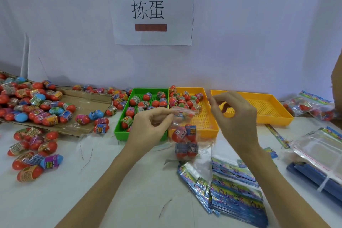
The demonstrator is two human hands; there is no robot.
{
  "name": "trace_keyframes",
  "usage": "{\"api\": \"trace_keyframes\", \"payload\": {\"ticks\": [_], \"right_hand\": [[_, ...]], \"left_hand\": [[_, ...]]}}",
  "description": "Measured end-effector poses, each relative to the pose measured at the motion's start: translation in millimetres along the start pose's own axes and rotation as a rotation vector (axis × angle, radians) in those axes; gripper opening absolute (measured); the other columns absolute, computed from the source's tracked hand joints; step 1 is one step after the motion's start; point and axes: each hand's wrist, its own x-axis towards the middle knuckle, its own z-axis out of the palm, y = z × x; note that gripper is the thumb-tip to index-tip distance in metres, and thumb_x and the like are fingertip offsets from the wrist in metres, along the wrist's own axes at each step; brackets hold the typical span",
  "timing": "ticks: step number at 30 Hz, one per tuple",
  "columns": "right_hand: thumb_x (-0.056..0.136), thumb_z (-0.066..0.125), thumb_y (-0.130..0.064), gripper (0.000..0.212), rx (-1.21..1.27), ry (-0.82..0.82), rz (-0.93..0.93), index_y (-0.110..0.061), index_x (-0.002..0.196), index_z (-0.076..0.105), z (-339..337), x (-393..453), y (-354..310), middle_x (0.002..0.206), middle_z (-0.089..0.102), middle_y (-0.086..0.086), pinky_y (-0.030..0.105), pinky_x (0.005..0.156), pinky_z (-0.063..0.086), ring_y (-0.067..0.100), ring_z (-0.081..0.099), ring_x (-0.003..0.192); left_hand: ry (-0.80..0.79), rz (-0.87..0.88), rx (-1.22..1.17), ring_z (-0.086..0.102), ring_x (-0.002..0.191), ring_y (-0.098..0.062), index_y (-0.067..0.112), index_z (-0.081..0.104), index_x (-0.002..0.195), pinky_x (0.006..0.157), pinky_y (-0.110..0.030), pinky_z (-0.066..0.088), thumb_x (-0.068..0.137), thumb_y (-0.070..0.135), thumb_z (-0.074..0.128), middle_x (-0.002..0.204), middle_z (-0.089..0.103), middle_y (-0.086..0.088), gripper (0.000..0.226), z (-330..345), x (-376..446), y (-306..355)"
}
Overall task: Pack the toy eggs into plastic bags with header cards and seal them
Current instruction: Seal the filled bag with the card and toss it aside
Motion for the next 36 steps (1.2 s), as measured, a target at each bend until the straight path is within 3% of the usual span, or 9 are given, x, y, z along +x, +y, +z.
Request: {"api": "trace_keyframes", "payload": {"ticks": [4, 7, 15, 20, 25, 29, 33, 36], "right_hand": [[0.091, 0.078, -0.008, 0.014, 0.033, -0.191, -0.210, -0.004, 0.104, 0.078, 25.4, -16.7, -22.1, 0.098, 0.071, 0.007, 0.031, 0.080, 0.054, 0.023, 0.065, 0.092], [0.092, 0.077, -0.012, 0.021, -0.026, -0.197, -0.232, -0.005, 0.111, 0.076, 38.9, -21.7, -32.7, 0.104, 0.071, 0.009, 0.029, 0.087, 0.053, 0.025, 0.064, 0.097], [0.090, 0.078, -0.006, 0.015, -0.047, -0.176, -0.260, -0.002, 0.105, 0.078, 33.7, -20.4, -24.7, 0.098, 0.072, 0.010, 0.029, 0.084, 0.056, 0.025, 0.067, 0.092], [0.089, 0.078, -0.004, 0.006, -0.033, -0.154, -0.279, -0.002, 0.095, 0.077, 34.1, -18.5, -24.7, 0.093, 0.072, 0.008, 0.027, 0.080, 0.055, 0.023, 0.066, 0.087], [0.090, 0.076, -0.002, 0.010, 0.041, -0.032, -0.064, -0.006, 0.083, 0.070, 27.0, -11.6, -18.6, 0.081, 0.064, 0.002, 0.014, 0.074, 0.043, 0.008, 0.049, 0.072], [0.093, 0.073, -0.008, 0.008, -0.008, 0.080, 0.137, -0.011, 0.086, 0.071, 7.2, 0.3, 9.4, 0.081, 0.066, -0.002, 0.018, 0.063, 0.046, 0.010, 0.056, 0.069], [0.096, 0.070, -0.013, 0.007, -0.092, 0.083, 0.332, -0.010, 0.092, 0.074, -10.7, 3.7, 49.6, 0.085, 0.072, 0.003, 0.014, 0.068, 0.044, 0.017, 0.065, 0.077], [0.097, 0.069, -0.018, 0.014, -0.183, 0.015, 0.433, -0.007, 0.095, 0.078, -19.1, 1.9, 75.4, 0.087, 0.076, 0.007, 0.027, 0.074, 0.047, 0.020, 0.069, 0.080]], "left_hand": [[-0.021, 0.034, -0.032, 0.078, 0.086, -0.009, 0.029, 0.075, 0.104, 0.075, -0.017, 0.060, 0.098, 0.004, 0.068, 0.092, 0.081, 0.012, 0.027, 2.7, -2.5, 2.2], [-0.028, 0.074, 0.022, 0.077, 0.089, -0.005, 0.036, 0.073, 0.108, 0.078, -0.018, 0.060, 0.098, 0.004, 0.067, 0.097, 0.079, 0.017, 0.034, 1.4, -2.0, 1.5], [-0.071, 0.287, 0.260, 0.073, 0.089, 0.004, 0.012, 0.076, 0.115, 0.078, -0.011, 0.055, 0.099, 0.006, 0.067, 0.096, 0.073, 0.022, 0.019, 5.2, -3.1, -4.4], [-0.048, 0.310, 0.274, 0.073, 0.088, 0.004, 0.009, 0.077, 0.114, 0.077, -0.011, 0.056, 0.099, 0.004, 0.067, 0.095, 0.076, 0.013, 0.019, 6.0, -3.3, -1.0], [-0.015, 0.186, 0.196, 0.076, 0.084, 0.000, 0.015, 0.079, 0.105, 0.077, -0.018, 0.060, 0.098, 0.003, 0.068, 0.093, 0.079, 0.015, 0.018, 2.7, -1.3, -0.4], [0.033, 0.030, 0.066, 0.078, 0.086, -0.010, 0.013, 0.077, 0.105, 0.080, -0.027, 0.063, 0.099, 0.001, 0.064, 0.094, 0.081, 0.009, 0.019, -3.0, 2.4, -3.1], [0.029, -0.045, -0.017, 0.079, 0.088, -0.015, 0.010, 0.076, 0.109, 0.084, -0.028, 0.062, 0.101, 0.003, 0.062, 0.096, 0.081, 0.003, 0.017, -2.9, 3.9, -5.2], [0.024, -0.076, -0.037, 0.078, 0.089, -0.014, 0.011, 0.076, 0.109, 0.084, -0.025, 0.062, 0.101, 0.003, 0.062, 0.095, 0.081, 0.004, 0.018, -3.1, 3.9, -6.0]]}}
